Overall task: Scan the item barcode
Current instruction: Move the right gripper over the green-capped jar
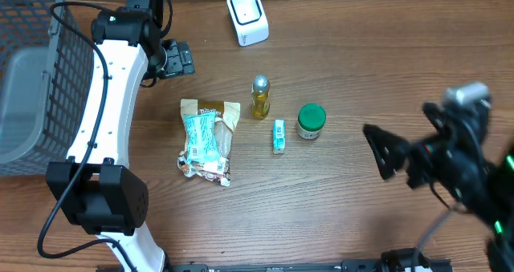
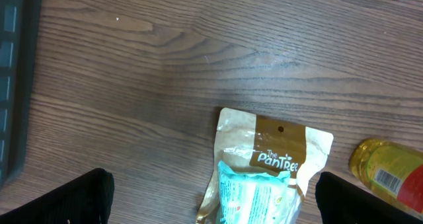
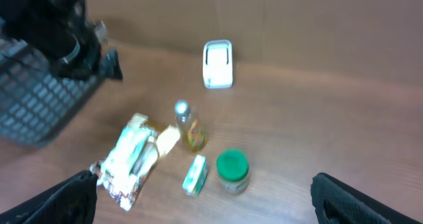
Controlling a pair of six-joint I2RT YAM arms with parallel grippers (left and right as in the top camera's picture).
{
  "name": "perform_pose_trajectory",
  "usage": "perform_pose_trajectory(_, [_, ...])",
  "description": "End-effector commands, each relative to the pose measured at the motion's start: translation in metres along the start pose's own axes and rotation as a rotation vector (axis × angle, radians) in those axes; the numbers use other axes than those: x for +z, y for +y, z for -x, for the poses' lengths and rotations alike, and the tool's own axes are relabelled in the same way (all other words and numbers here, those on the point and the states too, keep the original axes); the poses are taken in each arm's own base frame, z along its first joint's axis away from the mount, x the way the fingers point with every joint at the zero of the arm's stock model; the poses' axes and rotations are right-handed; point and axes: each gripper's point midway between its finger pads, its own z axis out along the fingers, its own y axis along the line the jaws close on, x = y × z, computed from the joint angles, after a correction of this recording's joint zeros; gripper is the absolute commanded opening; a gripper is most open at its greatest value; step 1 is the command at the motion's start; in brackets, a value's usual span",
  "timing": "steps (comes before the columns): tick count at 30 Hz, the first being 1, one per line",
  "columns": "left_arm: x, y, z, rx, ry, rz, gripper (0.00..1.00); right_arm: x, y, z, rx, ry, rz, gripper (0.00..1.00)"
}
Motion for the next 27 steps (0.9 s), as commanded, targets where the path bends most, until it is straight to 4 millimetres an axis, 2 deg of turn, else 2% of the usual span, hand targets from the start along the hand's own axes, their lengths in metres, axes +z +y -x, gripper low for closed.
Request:
perform_pose_trajectory(1, [-0.005,-0.001,0.005,0.003,-0.022,0.0,1.0,0.035,-0.004,-0.001,0.033,0.087,0.042,1.0])
perform_pose_trajectory(5, [-0.005,-0.001,0.005,0.003,-0.022,0.0,1.0,0.076,-0.013,-0.013,0.079,0.203,0.075,1.0])
perform_pose_trajectory(8, [-0.005,-0.001,0.005,0.003,-0.022,0.0,1.0,0.103,0.006,-0.023,0.14,0.29,0.243,1.0])
perform_pose_trajectory(10, [-0.005,-0.001,0.005,0.003,-0.022,0.001,1.0,0.117,0.009,-0.035,0.184,0.359,0.291,1.0])
perform_pose_trajectory(11, [-0.005,-0.001,0.005,0.003,-0.022,0.0,1.0,0.12,0.008,-0.038,0.195,0.378,0.296,1.0])
perform_pose_trajectory(15, [-0.005,-0.001,0.005,0.003,-0.022,0.0,1.0,0.157,-0.004,-0.063,0.338,0.513,0.274,1.0])
perform_pose_trajectory(17, [-0.005,-0.001,0.005,0.003,-0.022,0.001,1.0,0.178,-0.013,-0.078,0.428,0.582,0.237,1.0])
perform_pose_trajectory(18, [-0.005,-0.001,0.005,0.003,-0.022,0.0,1.0,0.182,-0.016,-0.081,0.447,0.596,0.217,1.0])
perform_pose_trajectory(21, [-0.005,-0.001,0.005,0.003,-0.022,0.0,1.0,0.205,-0.042,-0.109,0.575,0.687,0.034,1.0])
perform_pose_trajectory(27, [-0.005,-0.001,0.005,0.003,-0.022,0.001,1.0,0.212,-0.066,-0.135,0.648,0.725,-0.256,1.0])
